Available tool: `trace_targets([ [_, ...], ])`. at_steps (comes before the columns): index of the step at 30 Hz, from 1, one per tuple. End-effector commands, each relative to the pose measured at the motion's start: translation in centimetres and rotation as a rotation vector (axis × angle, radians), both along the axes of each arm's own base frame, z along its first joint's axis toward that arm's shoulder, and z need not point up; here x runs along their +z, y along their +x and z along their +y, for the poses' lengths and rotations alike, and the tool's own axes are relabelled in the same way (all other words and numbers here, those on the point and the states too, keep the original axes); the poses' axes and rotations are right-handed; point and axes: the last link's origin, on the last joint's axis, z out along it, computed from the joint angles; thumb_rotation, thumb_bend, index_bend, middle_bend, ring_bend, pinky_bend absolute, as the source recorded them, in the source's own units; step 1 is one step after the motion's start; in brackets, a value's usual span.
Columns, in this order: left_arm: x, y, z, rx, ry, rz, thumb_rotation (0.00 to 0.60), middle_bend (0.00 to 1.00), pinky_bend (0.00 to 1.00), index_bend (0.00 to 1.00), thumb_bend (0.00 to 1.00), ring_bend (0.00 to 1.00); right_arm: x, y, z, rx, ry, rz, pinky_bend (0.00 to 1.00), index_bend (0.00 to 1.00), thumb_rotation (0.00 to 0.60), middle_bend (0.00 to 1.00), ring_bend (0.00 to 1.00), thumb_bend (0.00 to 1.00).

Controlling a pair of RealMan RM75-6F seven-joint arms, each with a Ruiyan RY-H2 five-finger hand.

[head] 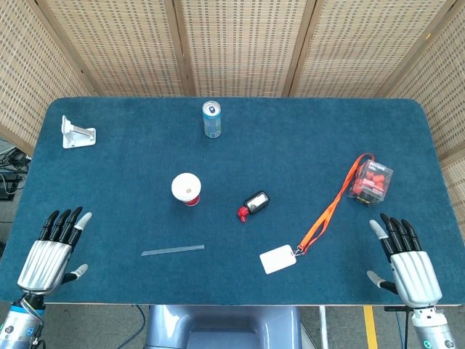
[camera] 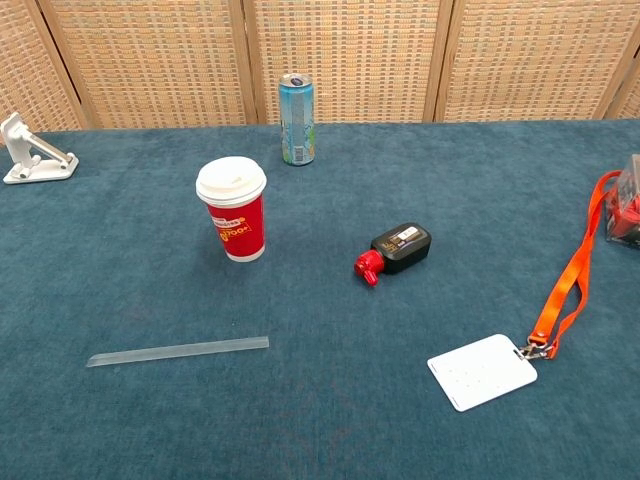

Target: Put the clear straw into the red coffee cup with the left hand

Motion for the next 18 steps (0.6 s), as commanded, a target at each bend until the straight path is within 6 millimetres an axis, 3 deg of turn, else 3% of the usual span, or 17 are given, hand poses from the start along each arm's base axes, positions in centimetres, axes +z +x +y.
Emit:
trace_targets([
  [1,0.0,0.1,-0.1,-0.003,-0.001,-0.002,0.6,0.0,0.0,0.0,0.08,0.0,0.0,0.0,0.1,0.002,0.0,0.0,0.0,0.1,0.6,0.0,0.0,0.06],
  [12,-0.6,0.6,-0.5,-0.01,-0.08,-0.032,0.6,0.0,0.0,0.0,0.09,0.0,0.2,-0.2,0.0,-0.01,-0.003,-0.006,0.0,0.11,0.6,0.0,0.0,0.06],
  [16,-0.9,1.0,-0.7,-0.015,-0.095,-0.054,0.6,0.0,0.0,0.0,0.18,0.0,0.4,-0.3,-0.1,-0.017,-0.008,-0.013,0.0,0.11,0.6,0.0,0.0,0.06],
  [18,-1.2,1.1,-0.8,-0.013,-0.102,-0.068,0.6,0.0,0.0,0.07,0.23,0.0,0.4,-0.3,-0.2,-0.018,-0.009,-0.015,0.0,0.11,0.6,0.0,0.0,0.06],
])
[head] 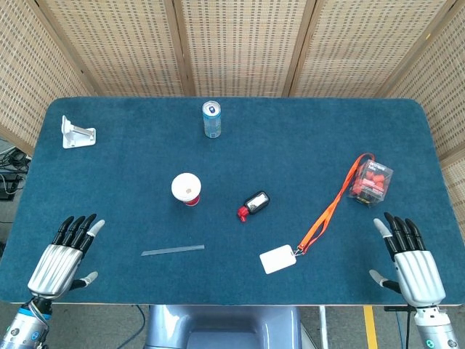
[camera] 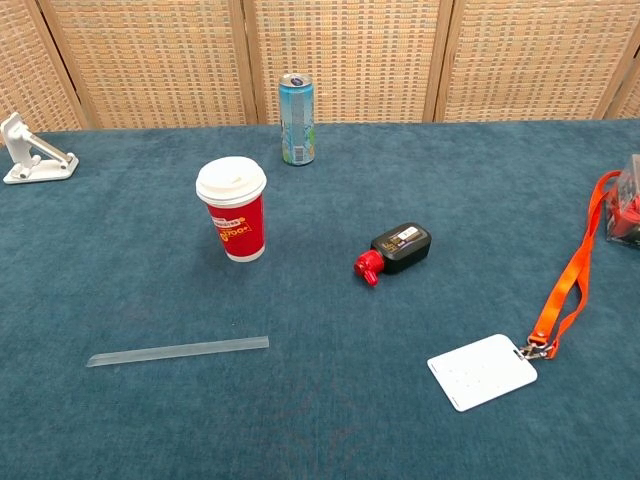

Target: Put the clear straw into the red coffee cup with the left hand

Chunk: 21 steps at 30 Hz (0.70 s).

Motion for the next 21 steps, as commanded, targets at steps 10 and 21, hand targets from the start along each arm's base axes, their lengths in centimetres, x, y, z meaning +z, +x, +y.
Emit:
trace_targets([
  [10,-3.2,-0.4,-0.5,0.065,-0.124,-0.049,0.6,0.0,0.01,0.33,0.28,0.0,0.2,0.1,0.1,0.005,-0.005,-0.01,0.0,0.12,0.6,0.0,0.0,0.06],
  [21,-6.2,0.2,1.7,0.094,-0.175,-0.037,0.6,0.0,0.02,0.4,0.38,0.0,0.4,0.1,0.1,0.004,-0.009,-0.017,0.0,0.12,0.6,0.0,0.0,0.06],
])
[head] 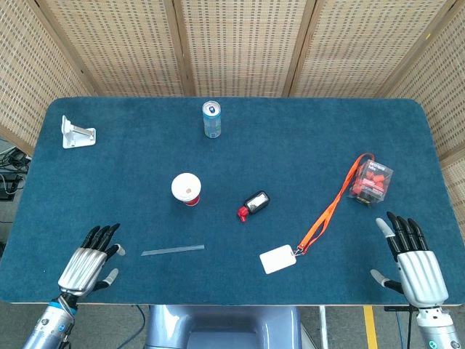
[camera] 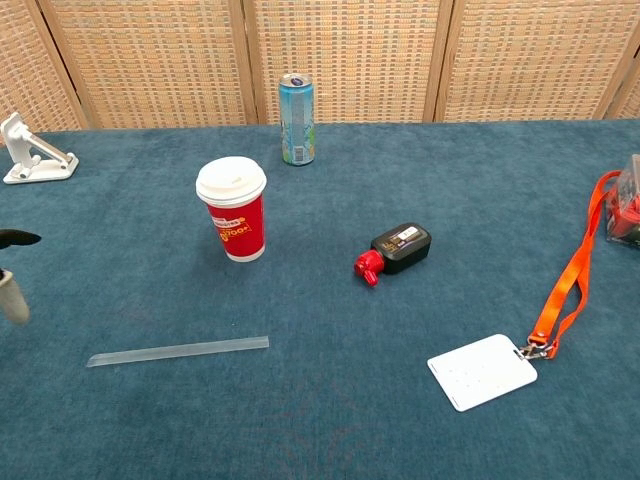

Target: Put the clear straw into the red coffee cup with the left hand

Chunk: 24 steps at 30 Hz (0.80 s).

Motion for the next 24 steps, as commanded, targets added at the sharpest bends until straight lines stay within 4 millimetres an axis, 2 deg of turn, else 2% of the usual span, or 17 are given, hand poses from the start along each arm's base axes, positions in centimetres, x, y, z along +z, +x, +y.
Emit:
trace_targets([
  [1,-1.1,0.4,0.8,0.005,-0.028,0.002,0.6,0.0,0.02,0.4,0.38,0.0,0.0,0.0,0.0,-0.001,0.0,0.0,0.0,0.12,0.6,0.0,0.0,0.06],
  [14,-3.1,2.0,2.4,0.033,-0.024,-0.011,0.6,0.0,0.01,0.45,0.38,0.0,0.3,0.0,0.1,0.002,-0.006,-0.008,0.0,0.13,0.6,0.0,0.0,0.06],
  [24,-4.4,3.1,4.6,0.102,0.003,0.031,0.6,0.0,0.01,0.45,0.38,0.0,0.4,0.0,0.1,0.004,-0.007,-0.013,0.0,0.13,0.6,0.0,0.0,0.06],
])
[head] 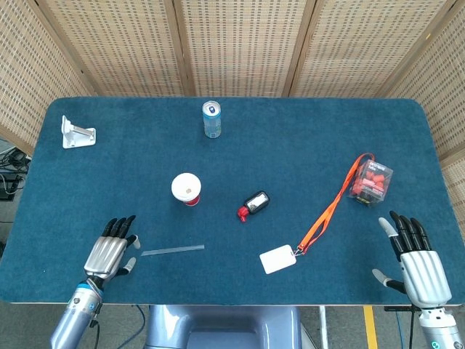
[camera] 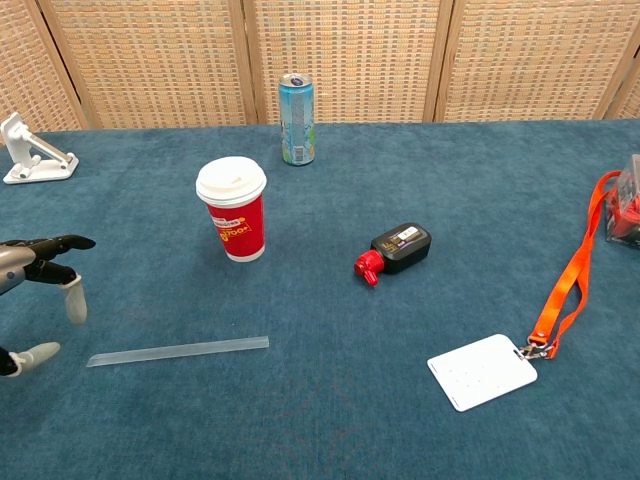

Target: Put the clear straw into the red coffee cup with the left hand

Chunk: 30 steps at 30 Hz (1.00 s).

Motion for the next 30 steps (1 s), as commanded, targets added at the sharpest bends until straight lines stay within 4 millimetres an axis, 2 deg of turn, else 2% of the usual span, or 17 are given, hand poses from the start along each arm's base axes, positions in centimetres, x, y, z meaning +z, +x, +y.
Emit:
trace_targets([
  [1,-0.5,0.9,1.0,0.012,0.011,0.008,0.6,0.0,0.01,0.45,0.38,0.0,0.0,0.0,0.0,0.001,0.0,0.001,0.0,0.13,0.6,0.0,0.0,0.06],
  [7,-1.1,1.6,1.7,0.035,0.013,0.028,0.6,0.0,0.01,0.46,0.38,0.0,0.1,0.0,0.0,0.002,-0.003,-0.003,0.0,0.13,0.6,0.0,0.0,0.06],
  [30,-3.4,3.0,2.4,0.07,-0.023,0.064,0.6,0.0,0.01,0.49,0.38,0.0,0.2,0.0,0.0,0.007,-0.005,-0.009,0.0,0.13,0.6,0.0,0.0,0.06],
])
